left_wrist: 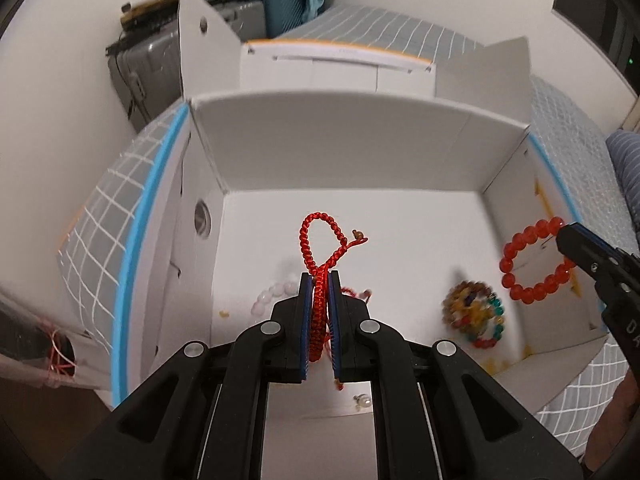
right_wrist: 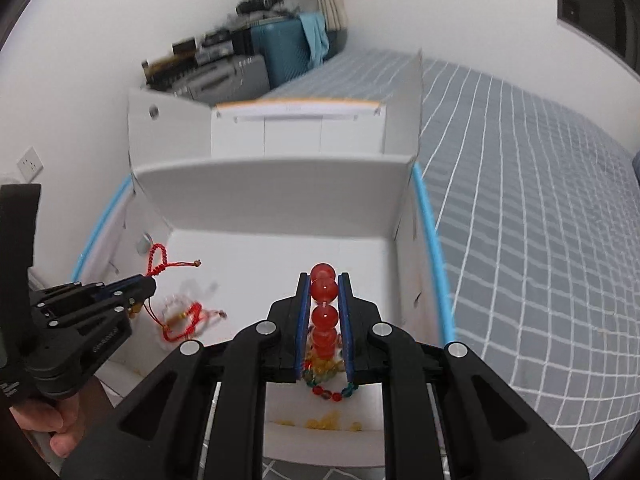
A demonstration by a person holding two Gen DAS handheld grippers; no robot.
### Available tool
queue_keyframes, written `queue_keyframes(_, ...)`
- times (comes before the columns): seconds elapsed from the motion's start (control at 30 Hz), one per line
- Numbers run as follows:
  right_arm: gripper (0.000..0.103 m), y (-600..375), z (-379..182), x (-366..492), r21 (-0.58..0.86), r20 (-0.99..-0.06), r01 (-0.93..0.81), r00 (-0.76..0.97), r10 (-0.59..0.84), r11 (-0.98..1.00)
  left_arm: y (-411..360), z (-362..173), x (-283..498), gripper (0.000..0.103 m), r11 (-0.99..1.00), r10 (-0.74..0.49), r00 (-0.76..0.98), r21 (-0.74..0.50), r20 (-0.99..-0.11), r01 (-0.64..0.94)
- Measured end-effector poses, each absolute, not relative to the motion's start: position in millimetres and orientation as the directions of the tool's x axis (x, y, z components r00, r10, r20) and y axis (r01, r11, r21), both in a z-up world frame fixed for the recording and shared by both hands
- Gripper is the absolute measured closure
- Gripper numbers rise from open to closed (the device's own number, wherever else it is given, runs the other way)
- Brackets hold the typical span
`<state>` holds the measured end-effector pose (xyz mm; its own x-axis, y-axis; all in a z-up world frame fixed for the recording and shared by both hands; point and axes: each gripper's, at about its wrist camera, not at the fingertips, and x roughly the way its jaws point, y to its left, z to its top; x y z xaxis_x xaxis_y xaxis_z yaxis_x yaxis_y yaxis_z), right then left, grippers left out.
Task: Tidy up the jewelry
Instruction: 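Open both tools to drop the bracelets into the box and withdraw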
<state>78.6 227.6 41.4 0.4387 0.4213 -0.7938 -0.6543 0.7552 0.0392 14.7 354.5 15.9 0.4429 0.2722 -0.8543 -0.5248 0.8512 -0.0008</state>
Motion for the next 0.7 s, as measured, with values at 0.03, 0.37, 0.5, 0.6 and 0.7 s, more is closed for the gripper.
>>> queue_keyframes(0.03,0.09,229,38,80,0.035,-0.8,-0.651,0.437,0.412,0.758,355,12,15,0.096,0.85,0.269,0.437,-0.001,-0.858,-0.526)
queue_keyframes(0.37,0.09,237,10,84,0.012,-0.842,-0.645,0.405,0.356,0.764,359,-4,15,0.096,0.854,0.252,0.419,-0.004,-0.872,-0.52)
queue_keyframes(0.5,0.09,237,9,85,0.001,-0.843,-0.638,0.413,0.344,0.77,359,-2,15,0.092,0.854,0.255,0.421,-0.002,-0.87,-0.521)
queue_keyframes(0.6,0.075,235,14,84,-0.004,-0.831,-0.63,0.434,0.348,0.777,358,3,12,0.09,0.852,0.258,0.436,-0.01,-0.862,-0.523)
queue_keyframes(0.7,0.045,225,29,79,-0.008,-0.802,-0.617,0.474,0.363,0.787,350,15,5,0.045,0.849,0.291,0.467,0.0,-0.835,-0.528)
